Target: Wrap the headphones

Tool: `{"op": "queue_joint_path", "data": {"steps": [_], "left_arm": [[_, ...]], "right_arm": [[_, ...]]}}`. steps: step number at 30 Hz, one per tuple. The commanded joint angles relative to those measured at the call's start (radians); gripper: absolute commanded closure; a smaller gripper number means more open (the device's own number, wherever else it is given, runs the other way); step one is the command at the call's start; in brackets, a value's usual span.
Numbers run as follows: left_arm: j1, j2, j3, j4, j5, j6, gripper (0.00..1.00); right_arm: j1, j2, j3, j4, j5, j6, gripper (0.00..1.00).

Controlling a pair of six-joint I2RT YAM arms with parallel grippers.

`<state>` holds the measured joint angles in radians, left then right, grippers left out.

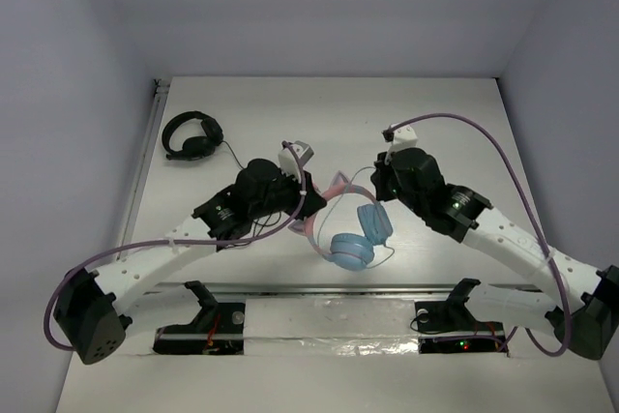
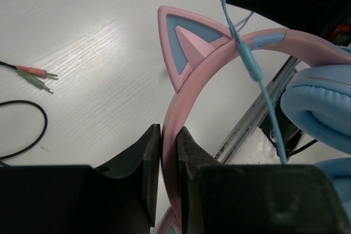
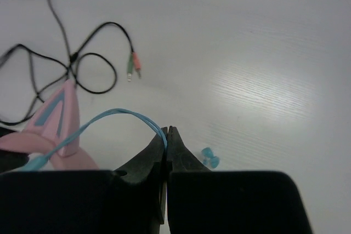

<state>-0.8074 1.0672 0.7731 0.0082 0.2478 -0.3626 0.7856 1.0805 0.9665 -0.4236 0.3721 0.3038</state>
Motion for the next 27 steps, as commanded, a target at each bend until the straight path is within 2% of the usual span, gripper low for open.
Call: {"op": "queue_joint_path", "data": {"steps": [1,7,9,12,19,24,27], "left_arm": [[0.030,-0.078,0.100,0.088,0.007,-0.007,1.00],[0.042,-0.073,0.248,0.032,-0.047,0.033,1.00],[0.042,-0.059,0.330,-0.031,-0.076,0.056,1.00],[0.051,-0.027,0.411,-0.115,-0.114,0.088,1.00],[0.051,0.006,0.466,-0.197,-0.197,0.146,1.00],[0.051,0.069,0.503,-0.295,-0.218,0.182,1.00],[0.060,0.050,0.494,-0.281,-0.228,0.183,1.00]], "right_arm": [[-0.017,-0.080,-0.035,0.180,-0.183,0.061,1.00],[-0.026,-0.136,-0.135,0.354,-0.321,0.089,1.00],[-0.037,-0.142,-0.166,0.413,-0.340,0.107,1.00],[-0.048,-0.152,-0.210,0.474,-0.325,0.124,1.00],[-0.059,-0.163,-0.308,0.571,-0.286,0.162,1.00],[-0.080,-0.160,-0.292,0.548,-0.173,0.158,1.00],[-0.108,-0.163,-0.288,0.552,-0.171,0.147,1.00]]}}
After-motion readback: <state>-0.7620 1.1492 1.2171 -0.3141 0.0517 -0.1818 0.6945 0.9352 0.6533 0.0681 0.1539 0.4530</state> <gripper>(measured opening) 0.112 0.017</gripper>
